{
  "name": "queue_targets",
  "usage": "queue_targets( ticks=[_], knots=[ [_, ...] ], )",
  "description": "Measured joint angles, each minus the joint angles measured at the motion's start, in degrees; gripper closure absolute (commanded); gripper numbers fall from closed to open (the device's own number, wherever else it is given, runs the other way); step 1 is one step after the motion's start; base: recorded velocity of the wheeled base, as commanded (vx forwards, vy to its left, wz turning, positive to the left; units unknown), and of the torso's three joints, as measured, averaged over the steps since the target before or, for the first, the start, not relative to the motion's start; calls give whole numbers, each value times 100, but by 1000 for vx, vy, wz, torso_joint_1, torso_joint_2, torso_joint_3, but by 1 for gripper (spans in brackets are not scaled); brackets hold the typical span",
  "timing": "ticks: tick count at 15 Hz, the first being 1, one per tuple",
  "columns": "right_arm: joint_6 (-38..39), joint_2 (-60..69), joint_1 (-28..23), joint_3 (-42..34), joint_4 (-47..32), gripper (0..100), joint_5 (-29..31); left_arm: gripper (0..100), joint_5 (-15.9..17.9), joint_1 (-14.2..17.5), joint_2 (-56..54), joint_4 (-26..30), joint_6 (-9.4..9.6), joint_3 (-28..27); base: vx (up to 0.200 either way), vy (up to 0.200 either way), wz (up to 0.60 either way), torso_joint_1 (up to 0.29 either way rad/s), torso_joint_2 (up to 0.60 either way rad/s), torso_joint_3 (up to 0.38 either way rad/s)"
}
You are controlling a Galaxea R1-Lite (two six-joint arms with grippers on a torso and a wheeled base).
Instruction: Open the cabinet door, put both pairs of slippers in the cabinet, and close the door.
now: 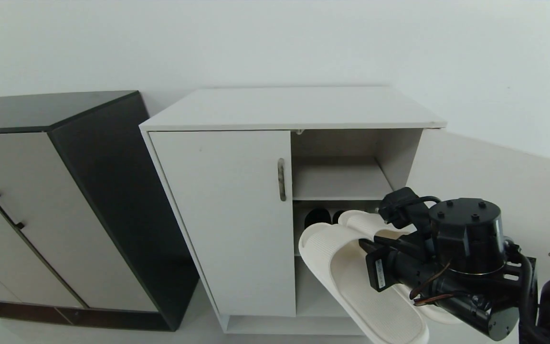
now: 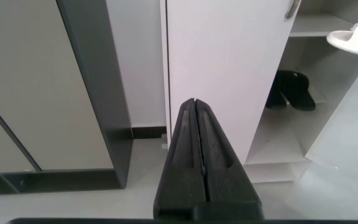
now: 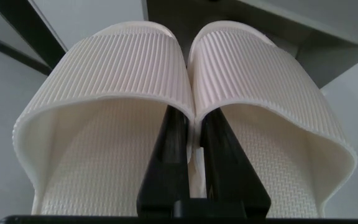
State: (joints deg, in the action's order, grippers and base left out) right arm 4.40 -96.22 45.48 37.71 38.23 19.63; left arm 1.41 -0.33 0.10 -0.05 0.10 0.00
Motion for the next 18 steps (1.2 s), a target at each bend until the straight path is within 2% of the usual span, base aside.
queue_targets(
  ticks=[9, 15, 18],
  knots=[
    [0, -13, 11, -17, -5, 100, 5, 100, -2, 4, 0, 5, 0, 0, 0, 0, 0, -68, 429, 362],
    [-162, -24, 71, -34, 85, 100, 32, 100, -2, 0, 0, -2, 0, 0, 0, 0, 0, -2, 57, 51],
    [-134, -89, 189, 74, 101, 100, 471, 100, 0, 2, 0, -5, 0, 0, 0, 0, 0, 0, 0, 0]
  ],
)
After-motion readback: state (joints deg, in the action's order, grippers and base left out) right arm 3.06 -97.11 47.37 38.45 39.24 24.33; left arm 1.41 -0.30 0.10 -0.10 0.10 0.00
